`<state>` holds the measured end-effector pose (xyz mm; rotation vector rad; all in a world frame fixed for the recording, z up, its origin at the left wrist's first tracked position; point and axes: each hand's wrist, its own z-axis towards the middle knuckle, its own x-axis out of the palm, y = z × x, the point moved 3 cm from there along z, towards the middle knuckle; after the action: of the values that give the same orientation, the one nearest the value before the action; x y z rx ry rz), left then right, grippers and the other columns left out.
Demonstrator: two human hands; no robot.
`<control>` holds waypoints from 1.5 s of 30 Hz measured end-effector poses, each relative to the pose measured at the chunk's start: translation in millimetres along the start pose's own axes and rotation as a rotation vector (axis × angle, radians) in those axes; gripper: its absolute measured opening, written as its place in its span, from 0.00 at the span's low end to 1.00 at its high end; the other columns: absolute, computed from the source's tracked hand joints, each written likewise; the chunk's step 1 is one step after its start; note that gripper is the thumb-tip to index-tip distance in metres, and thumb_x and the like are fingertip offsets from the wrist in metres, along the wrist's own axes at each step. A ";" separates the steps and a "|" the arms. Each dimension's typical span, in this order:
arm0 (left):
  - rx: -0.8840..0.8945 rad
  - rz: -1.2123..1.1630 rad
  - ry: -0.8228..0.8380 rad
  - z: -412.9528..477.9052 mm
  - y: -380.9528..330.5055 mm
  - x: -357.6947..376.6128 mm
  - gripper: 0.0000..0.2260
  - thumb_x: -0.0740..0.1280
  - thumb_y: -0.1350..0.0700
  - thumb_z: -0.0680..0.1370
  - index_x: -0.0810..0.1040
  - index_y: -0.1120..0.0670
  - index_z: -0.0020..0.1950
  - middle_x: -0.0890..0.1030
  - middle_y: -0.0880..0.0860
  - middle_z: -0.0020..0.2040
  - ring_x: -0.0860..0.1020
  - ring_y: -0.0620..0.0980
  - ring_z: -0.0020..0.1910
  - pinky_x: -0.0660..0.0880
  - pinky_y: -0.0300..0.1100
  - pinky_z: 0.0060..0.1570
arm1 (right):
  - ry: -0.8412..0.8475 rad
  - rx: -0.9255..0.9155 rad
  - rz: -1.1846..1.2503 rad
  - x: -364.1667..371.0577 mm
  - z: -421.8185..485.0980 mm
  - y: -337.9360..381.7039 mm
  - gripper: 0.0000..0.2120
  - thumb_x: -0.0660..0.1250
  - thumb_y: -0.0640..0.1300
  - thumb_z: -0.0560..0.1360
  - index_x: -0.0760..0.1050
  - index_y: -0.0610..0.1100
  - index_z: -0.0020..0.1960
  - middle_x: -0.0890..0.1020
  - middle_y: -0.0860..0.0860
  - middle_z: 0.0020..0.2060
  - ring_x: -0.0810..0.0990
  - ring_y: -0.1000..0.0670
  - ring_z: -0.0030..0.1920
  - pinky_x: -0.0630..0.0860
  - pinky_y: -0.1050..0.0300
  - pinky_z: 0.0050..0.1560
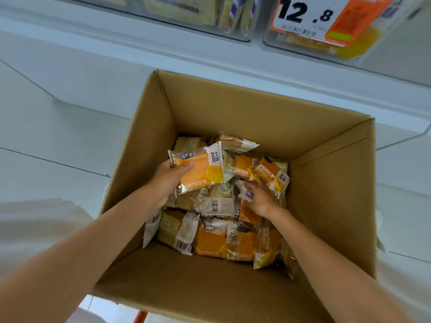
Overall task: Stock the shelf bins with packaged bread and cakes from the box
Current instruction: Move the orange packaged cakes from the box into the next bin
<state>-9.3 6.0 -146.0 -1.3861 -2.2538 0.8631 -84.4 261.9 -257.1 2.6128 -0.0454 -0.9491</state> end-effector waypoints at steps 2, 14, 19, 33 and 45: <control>-0.013 0.002 0.001 3.5 4.5 -1.2 0.07 0.70 0.53 0.77 0.75 0.50 0.54 0.82 0.53 0.51 0.81 0.50 0.47 0.79 0.45 0.46 | -0.019 0.018 0.004 -5.6 1.4 0.2 0.34 0.71 0.47 0.75 0.60 0.48 0.77 0.61 0.46 0.76 0.59 0.42 0.75 0.61 0.44 0.74; 0.103 -0.025 -0.107 -20.4 -37.6 4.6 0.12 0.69 0.49 0.78 0.76 0.50 0.60 0.82 0.54 0.56 0.81 0.55 0.54 0.78 0.54 0.57 | -0.156 -0.318 0.471 -146.0 -80.1 63.6 0.07 0.73 0.44 0.74 0.74 0.47 0.48 0.82 0.46 0.44 0.81 0.51 0.43 0.75 0.54 0.44; 0.256 -0.104 -0.051 -49.8 -85.4 6.8 0.13 0.71 0.49 0.77 0.78 0.52 0.59 0.84 0.56 0.55 0.83 0.57 0.53 0.78 0.60 0.56 | -0.269 -0.329 0.621 -206.9 -136.1 71.4 0.10 0.71 0.45 0.76 0.76 0.50 0.55 0.84 0.48 0.50 0.84 0.49 0.49 0.79 0.51 0.50; 0.361 0.124 0.361 -159.1 -137.0 109.2 0.23 0.74 0.39 0.69 0.81 0.51 0.58 0.86 0.53 0.53 0.82 0.56 0.57 0.73 0.59 0.64 | -0.278 -0.315 1.152 -241.6 -218.3 91.1 0.34 0.74 0.59 0.66 0.72 0.45 0.66 0.81 0.41 0.59 0.81 0.40 0.58 0.75 0.37 0.61; 0.783 0.457 0.358 -193.3 -291.1 211.5 0.48 0.76 0.31 0.60 0.68 0.58 0.70 0.78 0.60 0.63 0.79 0.55 0.59 0.73 0.54 0.65 | -0.511 -0.450 1.183 -394.5 -258.9 50.8 0.16 0.72 0.34 0.71 0.79 0.37 0.59 0.86 0.42 0.45 0.86 0.44 0.42 0.83 0.51 0.39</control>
<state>-188.7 157.4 188.3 -1.4929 -1.1349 1.3189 -222.9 357.1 186.7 1.4241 -1.1805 -0.9243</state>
